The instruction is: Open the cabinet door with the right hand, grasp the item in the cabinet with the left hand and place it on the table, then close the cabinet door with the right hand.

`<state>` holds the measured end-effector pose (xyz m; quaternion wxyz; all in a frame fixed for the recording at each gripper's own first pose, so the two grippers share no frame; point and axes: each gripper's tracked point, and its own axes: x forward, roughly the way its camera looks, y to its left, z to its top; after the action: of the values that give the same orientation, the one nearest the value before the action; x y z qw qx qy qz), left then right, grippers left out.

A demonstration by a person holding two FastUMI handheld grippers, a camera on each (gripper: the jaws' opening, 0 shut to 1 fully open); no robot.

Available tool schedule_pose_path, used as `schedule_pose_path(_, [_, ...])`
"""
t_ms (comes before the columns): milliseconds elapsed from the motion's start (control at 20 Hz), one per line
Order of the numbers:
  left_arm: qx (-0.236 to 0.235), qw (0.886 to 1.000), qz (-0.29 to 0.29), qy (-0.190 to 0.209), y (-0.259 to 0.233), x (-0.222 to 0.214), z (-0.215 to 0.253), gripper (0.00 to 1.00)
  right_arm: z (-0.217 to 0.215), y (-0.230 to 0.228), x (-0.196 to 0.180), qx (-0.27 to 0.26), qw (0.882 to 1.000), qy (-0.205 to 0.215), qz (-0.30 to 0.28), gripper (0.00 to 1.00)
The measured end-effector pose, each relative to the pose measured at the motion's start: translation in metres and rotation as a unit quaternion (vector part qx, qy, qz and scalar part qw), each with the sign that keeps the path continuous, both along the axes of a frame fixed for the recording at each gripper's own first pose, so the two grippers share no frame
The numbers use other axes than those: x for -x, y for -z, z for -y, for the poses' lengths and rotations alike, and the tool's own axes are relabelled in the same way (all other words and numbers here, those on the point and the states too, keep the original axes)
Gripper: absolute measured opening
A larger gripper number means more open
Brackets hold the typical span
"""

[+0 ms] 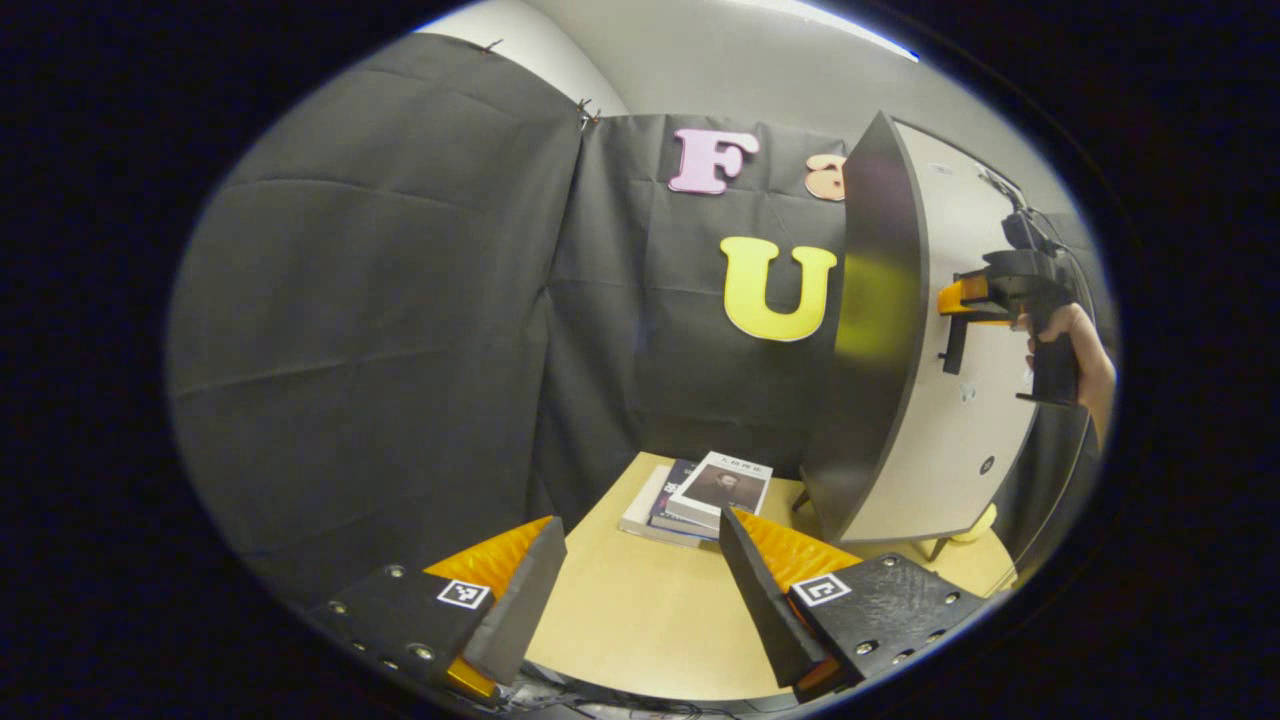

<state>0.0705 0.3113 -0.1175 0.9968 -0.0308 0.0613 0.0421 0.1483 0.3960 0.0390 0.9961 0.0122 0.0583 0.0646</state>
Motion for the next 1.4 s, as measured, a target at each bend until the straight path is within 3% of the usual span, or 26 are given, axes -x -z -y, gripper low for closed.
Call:
schedule_pose_path(450, [-0.006, 1.0, -0.013, 0.007, 0.014, 0.006, 0.007, 0.93, 0.002, 0.006, -0.007, -0.012, 1.0, 0.019, -0.001, 0.32])
schedule_pose_path(600, [0.003, 1.0, -0.017, 0.015, 0.018, 0.009, 0.01, 0.93, 0.002, 0.005, -0.007, -0.012, 1.0, 0.023, 0.017, 0.34])
schedule_pose_path(650, [0.01, 1.0, -0.02, 0.017, 0.022, 0.011, 0.011, 0.93, 0.001, 0.004, -0.008, -0.002, 1.0, 0.021, 0.022, 0.27])
schedule_pose_path(850, [0.026, 0.999, -0.038, 0.024, 0.047, 0.006, 0.013, 0.93, 0.0, 0.004, -0.006, -0.008, 0.999, -0.001, 0.031, 0.17])
schedule_pose_path(1000, [0.045, 0.997, -0.053, 0.023, 0.058, -0.002, 0.016, 0.94, 0.002, 0.004, -0.003, 0.025, 0.998, -0.009, 0.051, 0.1])
schedule_pose_path(1150, [0.06, 0.997, -0.037, 0.02, 0.042, -0.008, 0.028, 0.93, 0.0, 0.004, 0.004, 0.02, 0.998, -0.039, 0.048, 0.12])
schedule_pose_path(1400, [0.008, 1.0, -0.006, -0.002, 0.0, 0.004, 0.046, 0.94, 0.008, 0.007, 0.039, 0.031, 0.995, -0.088, 0.048, 0.12])
